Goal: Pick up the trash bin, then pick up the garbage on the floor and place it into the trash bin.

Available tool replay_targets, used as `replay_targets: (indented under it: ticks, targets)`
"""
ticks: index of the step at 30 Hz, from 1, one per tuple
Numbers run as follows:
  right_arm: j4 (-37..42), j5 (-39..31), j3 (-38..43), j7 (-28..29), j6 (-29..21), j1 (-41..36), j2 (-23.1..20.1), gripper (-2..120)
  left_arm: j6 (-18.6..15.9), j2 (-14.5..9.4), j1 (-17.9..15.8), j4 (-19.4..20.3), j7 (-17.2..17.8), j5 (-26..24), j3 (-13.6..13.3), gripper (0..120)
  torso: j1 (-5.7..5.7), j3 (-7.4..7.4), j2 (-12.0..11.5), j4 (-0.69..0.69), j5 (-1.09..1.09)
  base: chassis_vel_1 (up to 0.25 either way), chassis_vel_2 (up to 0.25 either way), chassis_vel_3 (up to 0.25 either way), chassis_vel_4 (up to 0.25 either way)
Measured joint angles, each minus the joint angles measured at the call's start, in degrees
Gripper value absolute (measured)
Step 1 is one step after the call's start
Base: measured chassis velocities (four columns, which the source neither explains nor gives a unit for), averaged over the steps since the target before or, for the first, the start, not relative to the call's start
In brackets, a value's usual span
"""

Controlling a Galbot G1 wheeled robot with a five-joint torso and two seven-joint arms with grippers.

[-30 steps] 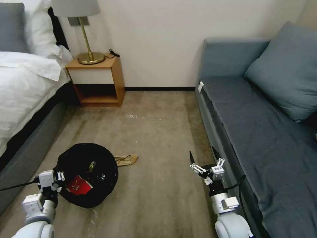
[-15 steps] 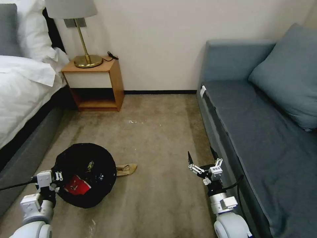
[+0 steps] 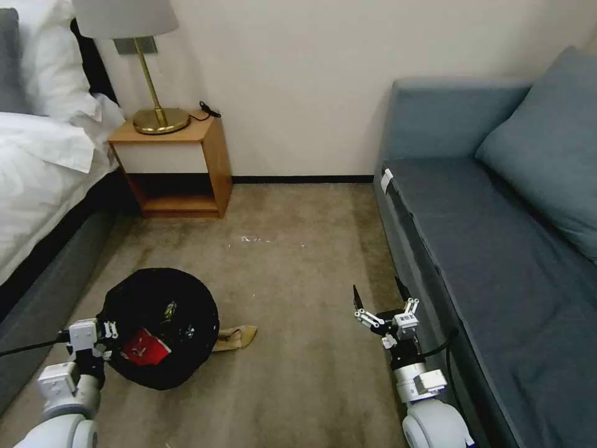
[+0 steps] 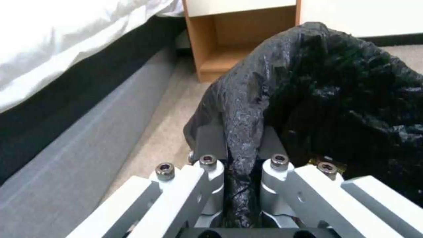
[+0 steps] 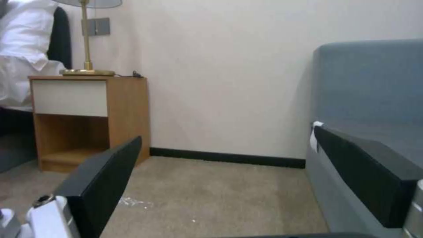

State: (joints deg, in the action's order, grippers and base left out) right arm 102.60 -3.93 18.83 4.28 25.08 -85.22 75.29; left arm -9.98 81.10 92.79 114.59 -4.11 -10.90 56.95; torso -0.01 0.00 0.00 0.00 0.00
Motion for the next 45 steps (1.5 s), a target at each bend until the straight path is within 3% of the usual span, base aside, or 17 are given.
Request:
replay_targets:
  ticks: [25, 29, 31, 35, 37, 38, 39, 42, 45]
  targets:
    - [-0.08, 0.18, -0.39, -0.26, -0.15, 0.04, 0.2, 100, 0.22, 0.23, -0.15, -0.64, -0.08, -0.29, 0.3, 7, 0.0, 0.0, 0.0, 0.0, 0.0, -0.117, 0.114, 0.114, -0.116]
    - [-1.25, 0.56, -3.57, -1.16, -0.21, 1.75, -2.29, 100, 0.28, 0.26, -0.16, -0.62, -0.1, -0.31, 0.46, 7, 0.01, 0.0, 0.0, -0.01, 0.0, -0.094, 0.098, 0.071, -0.09]
    - [-3.03, 1.61, -6.99, -2.2, -0.47, 4.82, -5.61, 100, 0.3, 0.23, -0.18, -0.55, -0.1, -0.31, 0.62, 7, 0.01, 0.0, 0.0, -0.01, 0.01, 0.0, 0.0, 0.0, 0.0]
    - [-3.84, 0.75, -11.82, -3.25, -3.86, 9.11, -9.9, 100, 0.3, 0.15, -0.26, -0.55, -0.1, -0.32, 0.86, 7, 0.01, 0.0, 0.0, 0.0, 0.0, 0.0, 0.0, 0.0, 0.0]
    - [-4.1, -1.57, -14.99, -5.48, -6.61, 12.17, -12.44, 100, 0.3, 0.13, -0.34, -0.59, -0.1, -0.31, 0.99, 7, 0.01, 0.0, 0.0, 0.0, 0.0, 0.0, 0.0, 0.0, 0.0]
    - [-4.88, -5.32, -19.15, -13.35, -10.11, 17.25, -16.07, 100, 0.3, 0.17, -0.39, -0.69, -0.1, -0.24, 1.13, 7, 0.01, 0.0, 0.0, -0.01, 0.0, 0.0, 0.0, 0.0, 0.0]
    - [-4.88, -5.32, -19.15, -13.35, -10.11, 17.25, -16.07, 100, 0.3, 0.17, -0.39, -0.69, -0.1, -0.24, 1.13, 7, 0.01, 0.0, 0.0, -0.01, 0.0, 0.0, 0.0, 0.0, 0.0]
    - [-6.85, -9.84, -28.36, -26.31, -15.93, 26.78, -20.33, 100, 0.3, 0.45, -0.49, -0.76, -0.1, 0.0, 1.31, 7, 0.01, 0.0, 0.0, 0.01, 0.0, 0.0, 0.0, 0.0, 0.0]
    - [-7.93, -9.95, -33.62, -26.75, -19.04, 31.6, -20.86, 100, 0.3, 0.64, -0.56, -0.76, -0.1, 0.14, 1.37, 7, 0.01, 0.0, 0.0, -0.01, -0.01, 0.0, 0.0, 0.0, 0.0]
